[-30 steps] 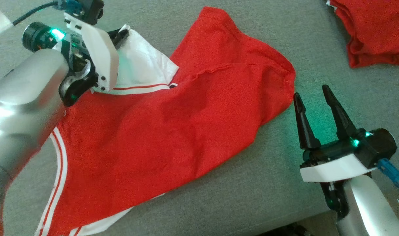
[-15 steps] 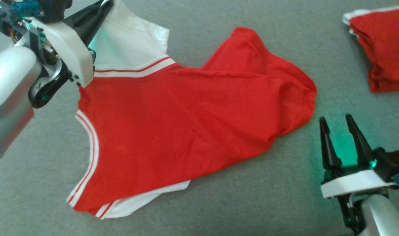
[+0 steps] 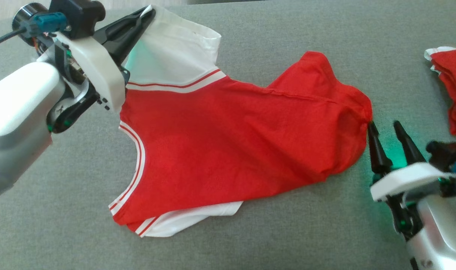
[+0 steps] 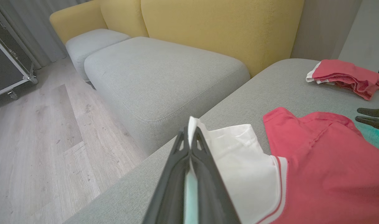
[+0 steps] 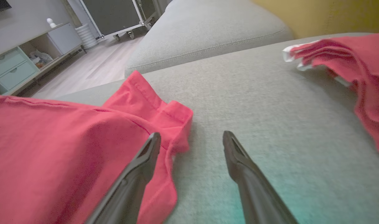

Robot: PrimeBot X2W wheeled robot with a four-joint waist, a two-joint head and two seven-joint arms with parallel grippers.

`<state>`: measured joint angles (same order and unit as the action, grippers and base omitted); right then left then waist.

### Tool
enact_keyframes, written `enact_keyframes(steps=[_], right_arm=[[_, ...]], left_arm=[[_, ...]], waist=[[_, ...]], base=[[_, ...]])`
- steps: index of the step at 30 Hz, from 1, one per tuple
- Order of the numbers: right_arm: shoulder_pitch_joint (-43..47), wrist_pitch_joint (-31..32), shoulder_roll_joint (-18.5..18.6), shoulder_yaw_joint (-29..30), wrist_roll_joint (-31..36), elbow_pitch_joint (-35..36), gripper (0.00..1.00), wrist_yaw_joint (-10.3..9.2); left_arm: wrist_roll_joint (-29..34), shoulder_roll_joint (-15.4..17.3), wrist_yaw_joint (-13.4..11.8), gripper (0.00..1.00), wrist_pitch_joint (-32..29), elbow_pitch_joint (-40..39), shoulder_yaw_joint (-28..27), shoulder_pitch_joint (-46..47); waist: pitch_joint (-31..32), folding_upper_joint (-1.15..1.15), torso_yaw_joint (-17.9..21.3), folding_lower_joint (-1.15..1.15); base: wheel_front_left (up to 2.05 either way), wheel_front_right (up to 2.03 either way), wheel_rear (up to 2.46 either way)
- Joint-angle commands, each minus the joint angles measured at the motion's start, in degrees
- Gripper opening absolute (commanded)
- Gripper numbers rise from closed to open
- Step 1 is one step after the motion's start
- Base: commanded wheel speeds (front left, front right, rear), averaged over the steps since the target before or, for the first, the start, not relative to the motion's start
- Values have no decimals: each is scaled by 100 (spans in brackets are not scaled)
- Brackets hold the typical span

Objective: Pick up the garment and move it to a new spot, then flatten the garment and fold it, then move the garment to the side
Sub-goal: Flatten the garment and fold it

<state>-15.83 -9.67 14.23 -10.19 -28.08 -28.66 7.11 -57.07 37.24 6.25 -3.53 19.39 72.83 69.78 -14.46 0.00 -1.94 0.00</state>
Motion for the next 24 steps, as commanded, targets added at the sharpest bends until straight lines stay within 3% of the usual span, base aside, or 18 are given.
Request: enact_keyframes(steps=[1,6,12,14,16,21,22,23,24], right_arm=[[-121,73,68,-175,-153,105,100,37],[-267,397,79,-419,-553,-11,100,37],[-314,336,142,-500,-725,-46,100,37],[-328,305,166,-529,-793,-56,84,37],[-337,314,194,-561,-851,-95,53,37],[-375,318,246,-663,-960,-176,28,37],[-385,306,254,-677,-974,-195,18,37],[-396,283,259,-684,-989,-214,1,37],[-406,251,268,-691,-993,-234,0,37]], left_arm=[[23,228,-53,0,-18,-100,-245,184],[19,217,-74,0,-82,-174,-232,202],[9,216,-75,0,-105,-195,-223,201],[2,229,-72,0,-104,-181,-220,193],[-1,238,-70,0,-101,-162,-217,185],[-4,241,-68,0,-107,-139,-211,191],[-4,241,-67,0,-107,-135,-210,194],[-5,240,-66,0,-102,-130,-210,197],[-8,241,-64,0,-95,-123,-211,197]], waist=[[-15,0,-12,0],[-60,0,-57,0],[-90,0,-73,0],[-96,0,-69,0],[-99,0,-66,0],[-124,0,-65,0],[-128,0,-67,0],[-131,0,-70,0],[-131,0,-72,0]], base=[[0,0,0],[0,0,0],[0,0,0],[0,0,0],[0,0,0],[0,0,0],[0,0,0],[0,0,0],[0,0,0]])
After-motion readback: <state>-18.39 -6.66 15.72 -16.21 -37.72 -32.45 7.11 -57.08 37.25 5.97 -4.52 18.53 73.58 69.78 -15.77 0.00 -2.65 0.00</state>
